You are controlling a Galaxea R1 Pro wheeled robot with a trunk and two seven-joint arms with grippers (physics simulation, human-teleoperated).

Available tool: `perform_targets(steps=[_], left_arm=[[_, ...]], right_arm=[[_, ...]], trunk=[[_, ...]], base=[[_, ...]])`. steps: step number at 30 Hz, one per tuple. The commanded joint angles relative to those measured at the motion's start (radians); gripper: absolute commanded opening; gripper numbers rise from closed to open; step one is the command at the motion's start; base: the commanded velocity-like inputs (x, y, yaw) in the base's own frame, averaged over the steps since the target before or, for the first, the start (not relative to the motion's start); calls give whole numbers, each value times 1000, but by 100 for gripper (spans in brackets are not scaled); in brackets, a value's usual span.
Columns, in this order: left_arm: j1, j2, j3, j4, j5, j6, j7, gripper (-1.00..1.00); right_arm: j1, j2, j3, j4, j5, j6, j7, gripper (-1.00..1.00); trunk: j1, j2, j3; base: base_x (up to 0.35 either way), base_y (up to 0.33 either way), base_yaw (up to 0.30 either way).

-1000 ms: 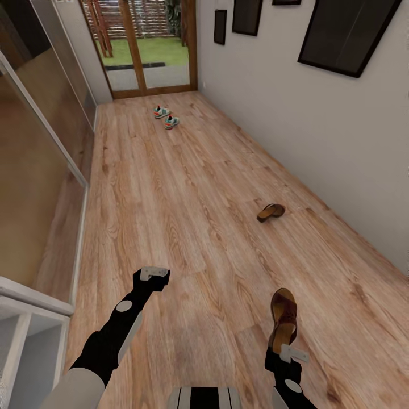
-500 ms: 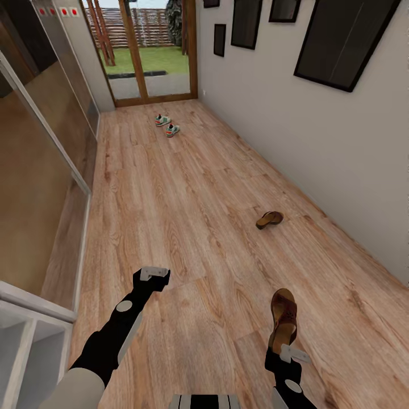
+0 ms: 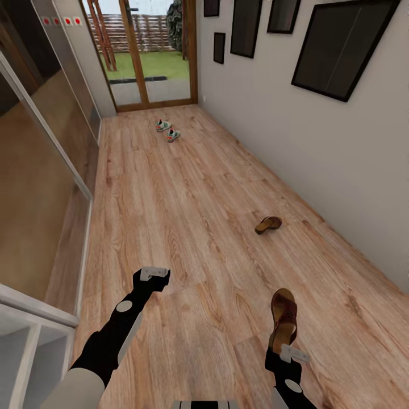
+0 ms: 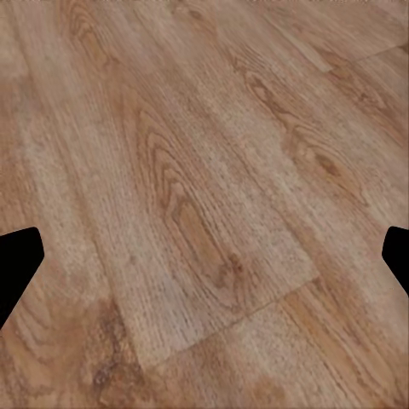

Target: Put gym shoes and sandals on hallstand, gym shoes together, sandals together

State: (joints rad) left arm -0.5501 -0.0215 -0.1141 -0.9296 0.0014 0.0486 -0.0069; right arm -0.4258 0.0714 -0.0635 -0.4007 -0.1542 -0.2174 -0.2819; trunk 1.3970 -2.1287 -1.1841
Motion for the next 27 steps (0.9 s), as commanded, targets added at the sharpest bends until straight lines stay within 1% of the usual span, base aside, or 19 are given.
perform_targets(steps=[1,25,27], left_arm=[[0,0,0,-1,0,5,-1,100],[1,0,-2,-3,-1,5,-1,100],[1,0,-1,-3,-1,5,-1,100]], right_arm=[[0,1,-4,0,-8,-6,3,-100],[-1,1,-4,0,-8,-7,3,-100],[-1,1,-4,0,-8,-6,3,-100]], trunk=[[0,0,0],[0,0,39],[8,-14,36]], base=[[0,0,0],[0,0,0],[0,0,0]])
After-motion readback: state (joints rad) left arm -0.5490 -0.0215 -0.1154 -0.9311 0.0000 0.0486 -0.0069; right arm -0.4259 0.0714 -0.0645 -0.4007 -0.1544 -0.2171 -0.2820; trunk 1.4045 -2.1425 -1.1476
